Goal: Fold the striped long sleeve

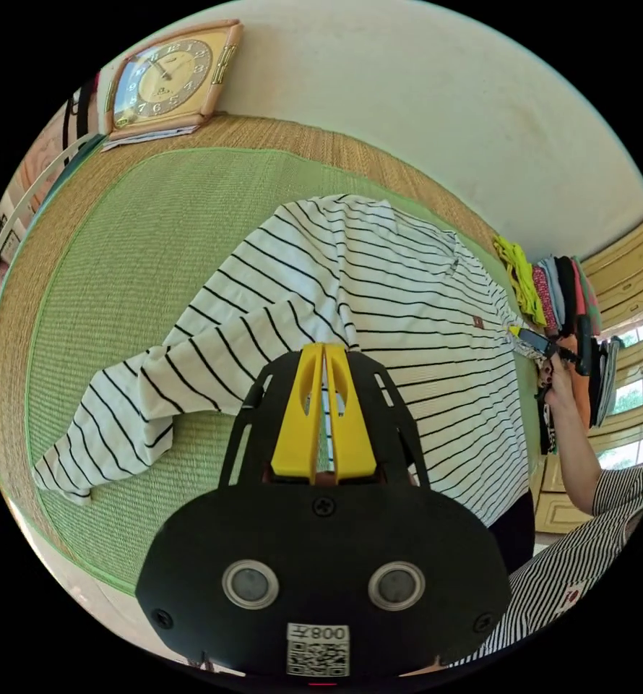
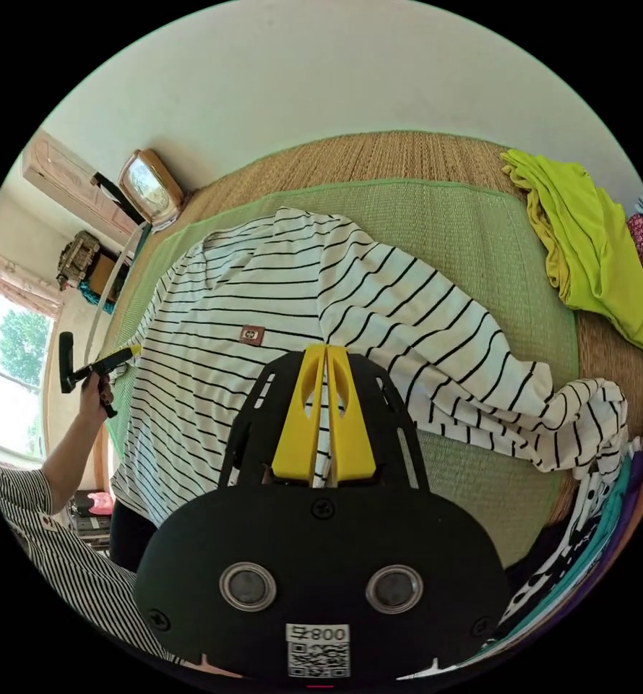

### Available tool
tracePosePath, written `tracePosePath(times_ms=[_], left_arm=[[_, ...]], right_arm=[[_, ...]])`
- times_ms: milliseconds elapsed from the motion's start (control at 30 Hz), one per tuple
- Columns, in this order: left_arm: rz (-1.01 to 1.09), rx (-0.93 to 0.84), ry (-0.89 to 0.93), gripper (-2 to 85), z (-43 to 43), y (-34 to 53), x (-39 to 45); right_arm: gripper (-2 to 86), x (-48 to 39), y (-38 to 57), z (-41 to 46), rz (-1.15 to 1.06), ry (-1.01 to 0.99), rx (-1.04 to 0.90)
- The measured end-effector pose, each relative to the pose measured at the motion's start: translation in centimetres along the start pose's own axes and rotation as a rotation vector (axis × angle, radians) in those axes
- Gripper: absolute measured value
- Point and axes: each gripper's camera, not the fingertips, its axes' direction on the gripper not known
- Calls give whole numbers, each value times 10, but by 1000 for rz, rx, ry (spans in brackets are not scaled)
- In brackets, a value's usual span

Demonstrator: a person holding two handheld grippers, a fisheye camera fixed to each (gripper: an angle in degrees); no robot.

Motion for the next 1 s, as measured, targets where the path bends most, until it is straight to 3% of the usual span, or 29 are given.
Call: tracePosePath(times_ms=[133, 267, 433, 800, 1000], left_arm=[[48, 44, 103, 3, -22, 34, 6], [104, -48, 218, 4, -20, 87, 26], [183, -247, 101, 8, 4, 143, 50], [-100, -220, 7, 82, -42, 252, -12], [-189, -272, 0, 60, -30, 288, -37]], right_arm=[[0, -6, 44, -33, 0, 19, 36], [0, -3, 104, -42, 57, 2, -18], [2, -25, 179, -44, 66, -64, -120], [35, -11, 289, -106, 136, 82, -143], [34, -8, 316, -102, 188, 53, -209]])
